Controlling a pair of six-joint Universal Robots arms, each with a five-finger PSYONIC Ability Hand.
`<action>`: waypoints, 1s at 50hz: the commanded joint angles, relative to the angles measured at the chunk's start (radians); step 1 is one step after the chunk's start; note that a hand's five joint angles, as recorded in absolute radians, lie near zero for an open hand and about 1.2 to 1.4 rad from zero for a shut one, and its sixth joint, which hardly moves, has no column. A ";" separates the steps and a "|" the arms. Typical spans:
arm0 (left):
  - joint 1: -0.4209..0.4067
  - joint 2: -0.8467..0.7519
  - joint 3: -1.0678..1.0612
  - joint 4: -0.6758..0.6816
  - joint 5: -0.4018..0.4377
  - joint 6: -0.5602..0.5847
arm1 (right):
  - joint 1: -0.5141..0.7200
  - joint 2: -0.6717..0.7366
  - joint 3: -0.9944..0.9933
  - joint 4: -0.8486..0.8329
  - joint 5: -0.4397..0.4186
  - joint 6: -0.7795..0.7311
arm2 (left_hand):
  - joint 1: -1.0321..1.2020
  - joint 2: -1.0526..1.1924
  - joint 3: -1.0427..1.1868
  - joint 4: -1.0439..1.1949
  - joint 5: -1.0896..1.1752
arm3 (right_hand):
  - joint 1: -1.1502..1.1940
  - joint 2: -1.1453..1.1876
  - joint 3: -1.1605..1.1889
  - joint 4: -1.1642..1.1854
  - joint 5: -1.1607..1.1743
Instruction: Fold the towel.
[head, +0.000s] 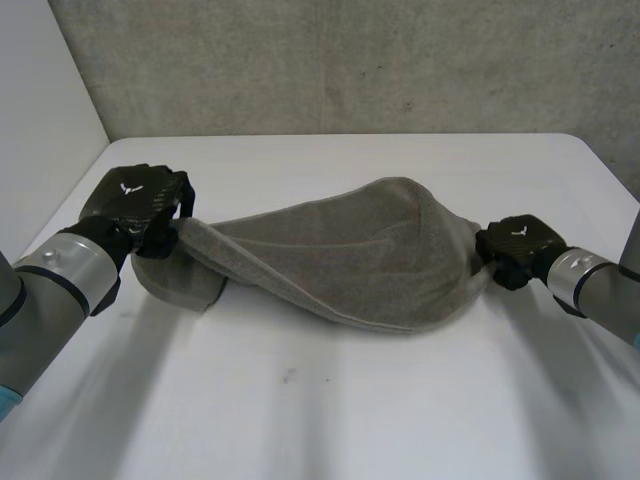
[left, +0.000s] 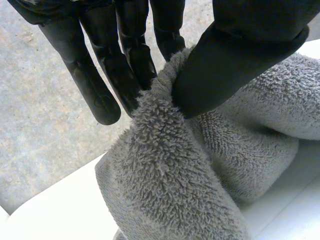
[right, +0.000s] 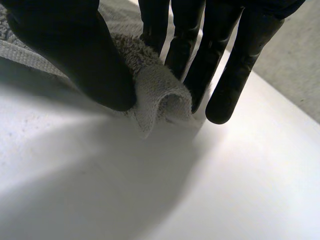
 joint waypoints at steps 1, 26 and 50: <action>-0.003 0.012 -0.012 -0.004 -0.006 0.003 | -0.016 -0.152 0.064 0.041 0.007 -0.017 | 0.215 0.178 0.180 0.179 0.193 | 0.429 0.222 0.232 0.206 0.262; 0.057 0.104 -0.049 -0.329 0.006 0.225 | -0.191 -0.601 0.233 0.850 0.058 -0.577 | 0.215 0.178 0.180 0.179 0.193 | 0.429 0.222 0.232 0.206 0.262; 0.044 -0.327 0.700 0.259 -0.009 0.221 | 0.099 -0.158 -0.678 0.201 0.349 -0.020 | 0.215 0.178 0.180 0.179 0.193 | 0.429 0.222 0.232 0.206 0.262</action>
